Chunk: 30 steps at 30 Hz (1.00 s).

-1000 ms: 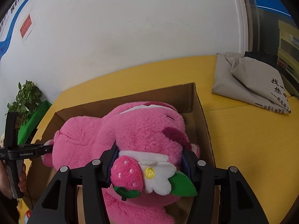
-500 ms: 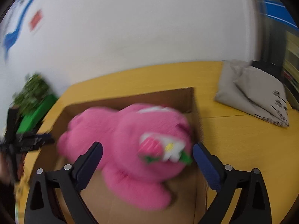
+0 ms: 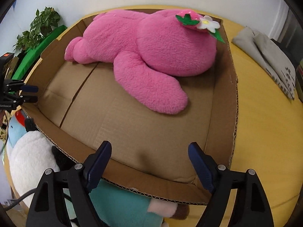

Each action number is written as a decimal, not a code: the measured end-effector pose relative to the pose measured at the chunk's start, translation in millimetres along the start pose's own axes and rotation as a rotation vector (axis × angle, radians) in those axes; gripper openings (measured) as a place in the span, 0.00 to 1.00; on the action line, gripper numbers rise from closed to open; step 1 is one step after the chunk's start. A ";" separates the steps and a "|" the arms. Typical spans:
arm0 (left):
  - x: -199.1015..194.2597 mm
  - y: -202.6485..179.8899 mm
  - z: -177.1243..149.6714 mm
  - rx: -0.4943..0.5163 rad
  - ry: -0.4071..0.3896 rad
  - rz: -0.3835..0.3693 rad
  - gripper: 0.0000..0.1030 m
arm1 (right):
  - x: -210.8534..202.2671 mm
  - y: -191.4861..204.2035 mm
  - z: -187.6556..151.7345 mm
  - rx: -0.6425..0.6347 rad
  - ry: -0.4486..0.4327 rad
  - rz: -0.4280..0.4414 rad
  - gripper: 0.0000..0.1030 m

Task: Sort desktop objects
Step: 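Reach the left gripper to the light-blue plush with red headband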

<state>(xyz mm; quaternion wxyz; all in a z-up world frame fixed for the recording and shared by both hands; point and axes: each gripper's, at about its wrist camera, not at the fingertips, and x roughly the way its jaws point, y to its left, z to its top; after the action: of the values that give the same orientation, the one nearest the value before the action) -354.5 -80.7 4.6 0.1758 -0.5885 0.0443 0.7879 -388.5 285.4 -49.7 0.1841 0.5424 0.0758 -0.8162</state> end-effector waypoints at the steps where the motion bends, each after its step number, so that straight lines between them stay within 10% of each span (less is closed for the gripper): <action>1: -1.3 -1.3 -5.8 -0.005 -0.003 -0.003 0.42 | -1.5 3.0 -4.7 -0.003 0.007 0.002 0.84; 6: -4.7 -8.9 -27.3 -0.025 -0.011 -0.006 0.42 | -15.5 19.6 -28.0 -0.034 -0.003 -0.008 0.84; 13: -91.8 -25.4 -67.4 -0.015 -0.181 -0.055 0.44 | -179.8 62.8 -54.9 -0.116 -0.383 0.054 1.00; 18: -165.5 -32.7 -129.5 0.046 -0.293 -0.074 0.82 | -283.5 111.9 -90.7 -0.205 -0.541 0.143 1.00; 30: -64.8 43.7 -225.7 -0.239 -0.227 -0.227 0.77 | -117.1 267.9 -132.5 -0.101 -0.389 0.471 0.89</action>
<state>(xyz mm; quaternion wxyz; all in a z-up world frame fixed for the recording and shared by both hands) -147.2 -198.7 -8.8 0.1960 -0.5139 -0.1363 0.8240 -132.0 107.2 24.6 0.4061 0.3687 -0.0483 -0.8348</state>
